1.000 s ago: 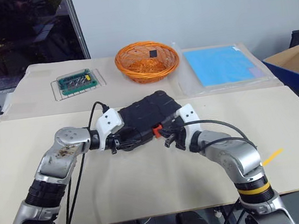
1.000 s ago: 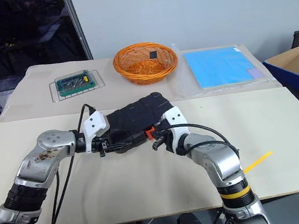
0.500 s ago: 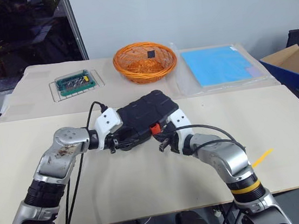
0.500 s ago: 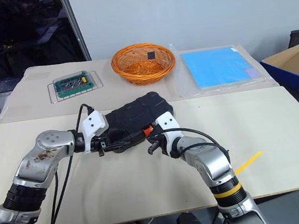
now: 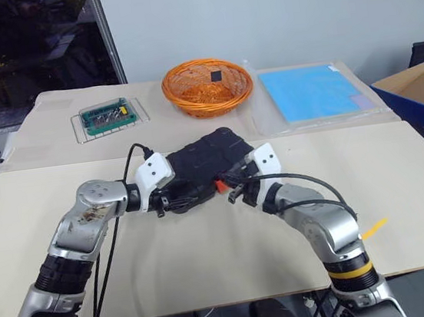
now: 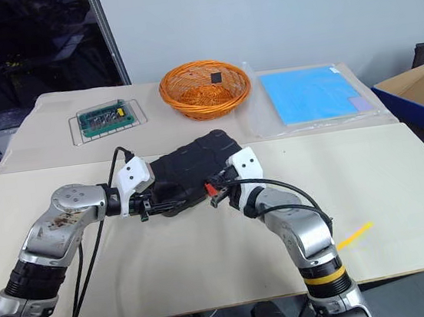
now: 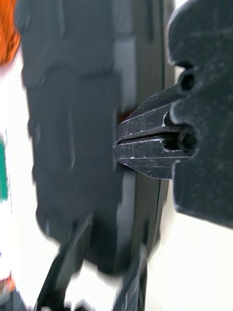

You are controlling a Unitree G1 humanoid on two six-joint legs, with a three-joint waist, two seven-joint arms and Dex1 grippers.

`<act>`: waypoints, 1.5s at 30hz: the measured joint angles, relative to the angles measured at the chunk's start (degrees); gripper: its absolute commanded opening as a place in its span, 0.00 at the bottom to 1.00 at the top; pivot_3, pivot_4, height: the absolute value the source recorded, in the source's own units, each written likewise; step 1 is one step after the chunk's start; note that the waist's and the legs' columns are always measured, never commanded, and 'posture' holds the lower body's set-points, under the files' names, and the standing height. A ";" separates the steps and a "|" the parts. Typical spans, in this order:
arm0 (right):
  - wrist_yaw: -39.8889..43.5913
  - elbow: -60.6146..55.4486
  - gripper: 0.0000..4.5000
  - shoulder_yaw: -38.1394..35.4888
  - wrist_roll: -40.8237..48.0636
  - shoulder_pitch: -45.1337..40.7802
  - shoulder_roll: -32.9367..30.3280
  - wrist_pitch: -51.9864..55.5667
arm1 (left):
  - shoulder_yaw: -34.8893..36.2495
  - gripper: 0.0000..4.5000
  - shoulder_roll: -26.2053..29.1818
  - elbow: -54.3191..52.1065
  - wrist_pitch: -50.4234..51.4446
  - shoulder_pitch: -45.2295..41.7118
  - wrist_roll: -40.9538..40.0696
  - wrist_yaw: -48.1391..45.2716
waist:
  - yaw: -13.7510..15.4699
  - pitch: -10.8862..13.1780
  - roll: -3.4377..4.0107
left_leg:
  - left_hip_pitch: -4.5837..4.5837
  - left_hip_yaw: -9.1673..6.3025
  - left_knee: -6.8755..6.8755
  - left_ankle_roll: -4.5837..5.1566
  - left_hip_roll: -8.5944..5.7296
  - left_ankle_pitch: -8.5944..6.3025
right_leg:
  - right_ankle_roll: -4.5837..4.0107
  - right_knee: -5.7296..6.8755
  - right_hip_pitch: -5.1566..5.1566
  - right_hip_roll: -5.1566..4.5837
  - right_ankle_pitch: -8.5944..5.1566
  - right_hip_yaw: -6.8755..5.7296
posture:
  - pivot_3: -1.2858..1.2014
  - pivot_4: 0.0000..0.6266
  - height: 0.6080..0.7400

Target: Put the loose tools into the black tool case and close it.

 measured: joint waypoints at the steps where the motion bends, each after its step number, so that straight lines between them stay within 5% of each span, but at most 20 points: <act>1: 0.01 0.40 0.01 0.33 -0.44 0.00 -0.02 -0.94 | 0.03 0.61 0.03 0.01 0.01 0.00 0.04 -0.01 | -0.02 0.00 0.00 | 0.01 0.00 0.00 0.00 0.00 0.00 | 0.00 0.00 0.00 0.00 0.00 0.00 | 0.52 0.24 1.00; 18: -1.92 16.42 0.01 11.07 -18.37 -0.30 0.42 -27.55 | -0.13 0.61 -0.25 1.86 1.02 0.86 1.01 0.36 | -1.55 -0.64 -0.05 | 1.98 0.03 -0.67 -0.49 0.09 -0.30 | -0.33 -0.26 1.20 -0.12 -0.52 0.04 | 0.52 0.24 1.00; 45: 3.57 19.22 0.01 12.02 -24.52 -1.26 -1.96 -31.44 | 0.13 0.61 -1.82 2.93 0.37 1.82 2.25 1.59 | -1.34 -1.57 -0.06 | 2.66 -0.29 -1.75 -0.67 0.00 -0.41 | -0.43 -1.15 1.57 -1.02 -0.58 -0.28 | 0.52 0.24 1.00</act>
